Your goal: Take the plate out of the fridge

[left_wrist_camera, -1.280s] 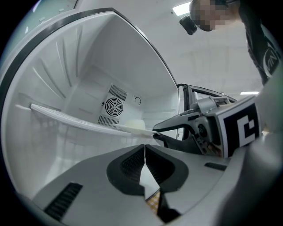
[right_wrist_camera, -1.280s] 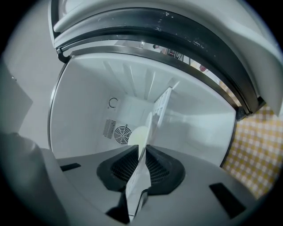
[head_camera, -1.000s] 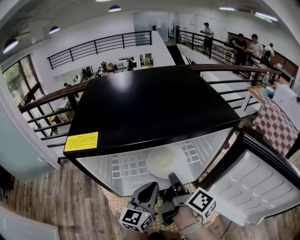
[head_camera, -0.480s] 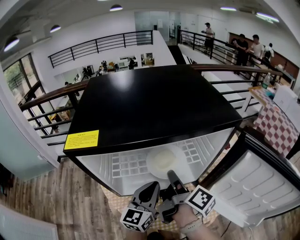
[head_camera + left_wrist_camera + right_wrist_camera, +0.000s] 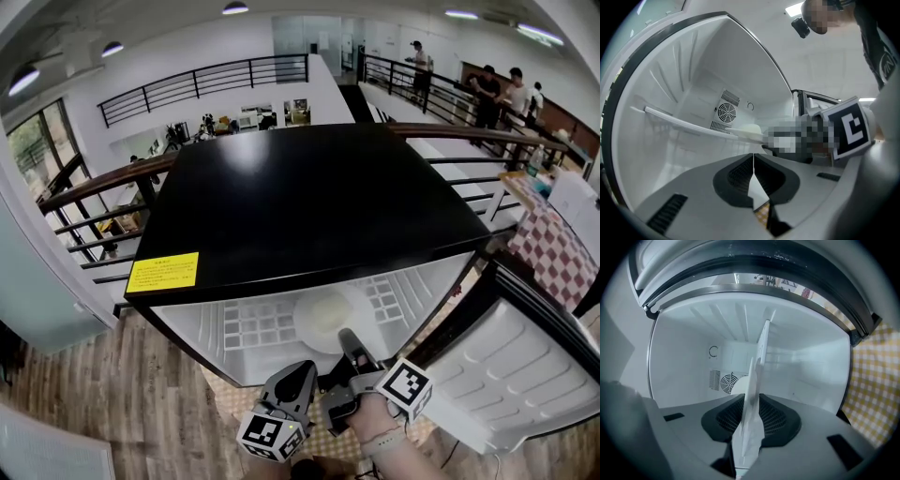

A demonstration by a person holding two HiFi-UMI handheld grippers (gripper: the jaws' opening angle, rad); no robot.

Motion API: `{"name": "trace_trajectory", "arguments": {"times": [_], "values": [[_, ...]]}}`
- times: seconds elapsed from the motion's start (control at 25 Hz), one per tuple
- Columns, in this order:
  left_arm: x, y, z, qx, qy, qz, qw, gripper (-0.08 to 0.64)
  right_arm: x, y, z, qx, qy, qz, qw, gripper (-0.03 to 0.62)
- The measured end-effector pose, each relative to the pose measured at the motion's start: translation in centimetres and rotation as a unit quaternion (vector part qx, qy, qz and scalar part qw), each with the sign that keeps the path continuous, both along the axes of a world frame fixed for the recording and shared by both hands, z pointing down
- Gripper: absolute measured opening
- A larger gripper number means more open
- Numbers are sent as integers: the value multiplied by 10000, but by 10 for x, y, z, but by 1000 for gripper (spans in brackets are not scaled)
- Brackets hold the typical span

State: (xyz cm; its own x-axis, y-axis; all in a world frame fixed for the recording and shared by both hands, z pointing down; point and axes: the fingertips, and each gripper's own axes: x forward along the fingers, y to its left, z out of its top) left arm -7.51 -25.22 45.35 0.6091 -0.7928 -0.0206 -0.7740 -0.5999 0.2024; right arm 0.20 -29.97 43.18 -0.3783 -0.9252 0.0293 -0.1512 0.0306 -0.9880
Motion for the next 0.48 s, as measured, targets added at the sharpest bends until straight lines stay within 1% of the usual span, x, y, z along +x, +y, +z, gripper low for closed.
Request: {"name": "trace_trajectory", "arguments": {"times": [0.12, 0.4, 0.44, 0.48], "values": [[1, 3, 0, -11, -16, 54, 10000, 12, -2, 3, 3, -83, -67, 29, 9999, 78], [-3, 5, -4, 10, -15, 53, 10000, 12, -1, 2, 1, -25, -377, 162, 9992, 75], [-3, 5, -3, 12, -14, 53, 10000, 12, -1, 2, 0, -3, -387, 169, 9991, 57], [-4, 6, -3, 18, -15, 56, 10000, 12, -1, 3, -1, 4, -415, 176, 9990, 57]]}}
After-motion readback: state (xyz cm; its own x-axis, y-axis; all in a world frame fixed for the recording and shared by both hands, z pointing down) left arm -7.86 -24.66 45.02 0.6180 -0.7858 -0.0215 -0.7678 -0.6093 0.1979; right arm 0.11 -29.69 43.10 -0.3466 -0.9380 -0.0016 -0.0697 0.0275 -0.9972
